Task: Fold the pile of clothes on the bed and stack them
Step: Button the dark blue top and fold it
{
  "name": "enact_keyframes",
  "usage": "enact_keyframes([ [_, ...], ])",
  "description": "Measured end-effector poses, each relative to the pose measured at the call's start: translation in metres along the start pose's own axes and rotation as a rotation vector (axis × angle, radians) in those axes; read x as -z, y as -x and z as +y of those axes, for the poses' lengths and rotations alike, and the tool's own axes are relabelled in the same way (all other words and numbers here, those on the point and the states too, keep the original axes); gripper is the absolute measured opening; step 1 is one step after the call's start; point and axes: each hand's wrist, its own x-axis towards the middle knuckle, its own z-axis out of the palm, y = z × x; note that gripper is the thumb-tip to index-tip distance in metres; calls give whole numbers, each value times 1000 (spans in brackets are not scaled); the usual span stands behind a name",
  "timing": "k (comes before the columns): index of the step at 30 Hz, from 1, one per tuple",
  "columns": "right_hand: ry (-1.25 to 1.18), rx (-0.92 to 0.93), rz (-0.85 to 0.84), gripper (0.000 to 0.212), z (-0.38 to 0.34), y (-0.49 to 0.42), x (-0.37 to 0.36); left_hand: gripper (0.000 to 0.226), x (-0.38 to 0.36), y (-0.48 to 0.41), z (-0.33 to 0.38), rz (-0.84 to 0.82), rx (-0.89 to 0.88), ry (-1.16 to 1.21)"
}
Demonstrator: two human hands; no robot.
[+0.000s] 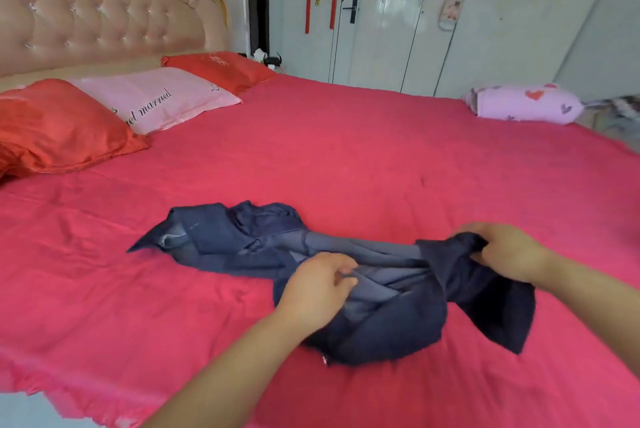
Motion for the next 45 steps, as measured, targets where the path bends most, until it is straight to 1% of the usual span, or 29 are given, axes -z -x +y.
enact_keyframes([
  [5,82,-209,101,54,106,38,38,33,-35,3,1,-124,106,-94],
  [7,58,-290,146,55,147,48,36,39,-54,1,5,-180,99,-137],
  [9,70,-374,147,58,174,56,23,47,-73,-4,8,-248,67,-215],
  [10,93,-383,141,59,182,58,13,52,-81,-7,9,-287,50,-268],
  [12,106,-294,127,56,186,61,-14,59,-93,-12,8,-345,49,-386],
  [16,65,21,152,40,154,63,-68,64,-109,-20,4,-430,114,-538],
  [17,75,97,117,47,139,66,-78,63,-112,-21,4,-443,126,-544],
  [18,105,164,48,64,123,69,-86,60,-113,-22,4,-453,134,-533],
  [19,159,199,-56,82,112,71,-93,54,-115,-23,5,-459,132,-519],
  [20,231,209,-165,95,101,73,-98,45,-116,-23,7,-455,115,-505],
  [21,291,213,-244,101,94,74,-101,36,-116,-23,11,-445,90,-490],
  [22,339,209,-287,101,90,75,-103,26,-116,-22,14,-431,68,-457],
  [23,374,200,-300,93,87,75,-104,19,-114,-21,18,-415,50,-403],
  [24,410,191,-291,79,87,75,-104,16,-112,-20,22,-395,31,-338],
  [26,479,184,-262,47,88,77,-99,22,-108,-16,33,-361,2,-211],
  [27,502,181,-255,35,90,78,-96,23,-105,-13,40,-364,-1,-152],
  [29,525,161,-259,22,95,81,-87,25,-101,-5,53,-431,5,-54],
  [31,526,144,-243,14,106,86,-70,27,-101,1,64,-527,-19,-47],
  [33,558,115,-242,17,120,91,-46,28,-101,2,72,-557,-30,-45],
  [34,600,89,-256,17,127,93,-32,28,-101,0,74,-539,-33,-22],
  [35,663,60,-281,11,135,94,-19,28,-99,-4,76,-504,-40,-4],
  [36,745,14,-329,13,141,96,-7,28,-98,-8,76,-457,-46,-7],
  [38,873,-158,-472,27,152,98,9,33,-97,-18,73,-383,-53,-71],
  [39,906,-254,-542,32,155,98,13,37,-97,-23,71,-362,-57,-108],
  [40,927,-319,-577,33,155,98,16,41,-98,-29,68,-354,-63,-145],
  [41,918,-338,-570,32,155,96,17,44,-100,-34,65,-353,-75,-182],
  [42,881,-310,-505,30,152,91,16,47,-101,-41,62,-357,-84,-219],
  [45,668,-127,-182,28,142,63,4,52,-108,-66,51,-348,-125,-315],
])
